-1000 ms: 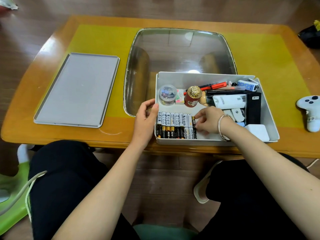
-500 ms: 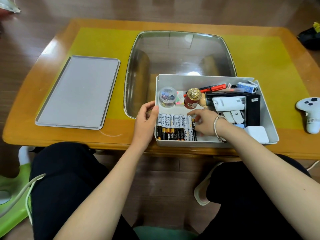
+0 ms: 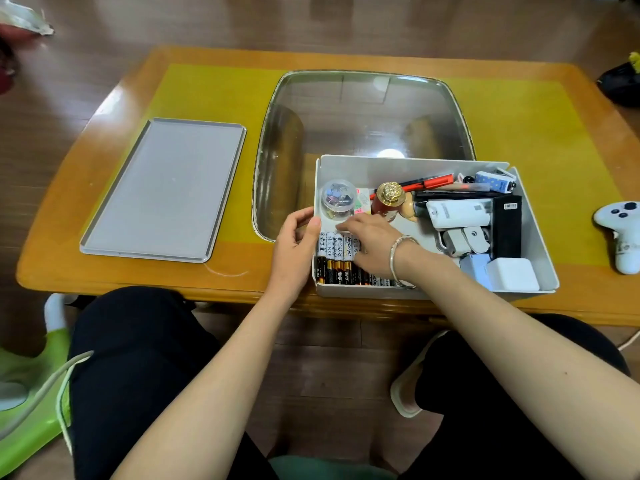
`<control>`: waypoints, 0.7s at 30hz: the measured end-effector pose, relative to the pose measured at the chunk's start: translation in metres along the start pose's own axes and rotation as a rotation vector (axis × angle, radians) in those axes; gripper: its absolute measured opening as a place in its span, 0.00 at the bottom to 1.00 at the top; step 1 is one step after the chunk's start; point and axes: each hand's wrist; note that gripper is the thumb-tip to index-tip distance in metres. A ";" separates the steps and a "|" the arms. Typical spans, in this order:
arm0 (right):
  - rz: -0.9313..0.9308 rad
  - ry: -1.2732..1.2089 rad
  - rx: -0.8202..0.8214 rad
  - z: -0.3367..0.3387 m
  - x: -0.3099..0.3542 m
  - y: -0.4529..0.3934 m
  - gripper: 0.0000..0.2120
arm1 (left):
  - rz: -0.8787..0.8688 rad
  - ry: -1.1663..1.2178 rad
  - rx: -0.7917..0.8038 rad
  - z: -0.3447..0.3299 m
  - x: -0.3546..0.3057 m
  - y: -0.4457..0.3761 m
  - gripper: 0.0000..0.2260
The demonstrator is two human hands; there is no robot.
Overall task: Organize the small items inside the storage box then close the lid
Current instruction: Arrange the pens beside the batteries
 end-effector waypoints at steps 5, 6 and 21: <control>0.018 0.007 0.029 -0.010 0.017 -0.017 0.29 | -0.010 -0.029 -0.003 0.001 0.000 -0.001 0.12; 0.019 0.004 0.034 -0.011 0.018 -0.019 0.28 | -0.006 -0.033 -0.003 0.000 0.000 -0.001 0.12; -0.068 -0.254 -0.253 0.045 -0.022 0.037 0.14 | -0.048 -0.155 0.038 0.002 -0.014 0.000 0.14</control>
Point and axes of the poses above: each hand's wrist, its own y-axis away from the middle knuckle, its own z-axis out of the back of the hand, x = y × z, and after that the axes turned 9 degrees about -x, right-handed
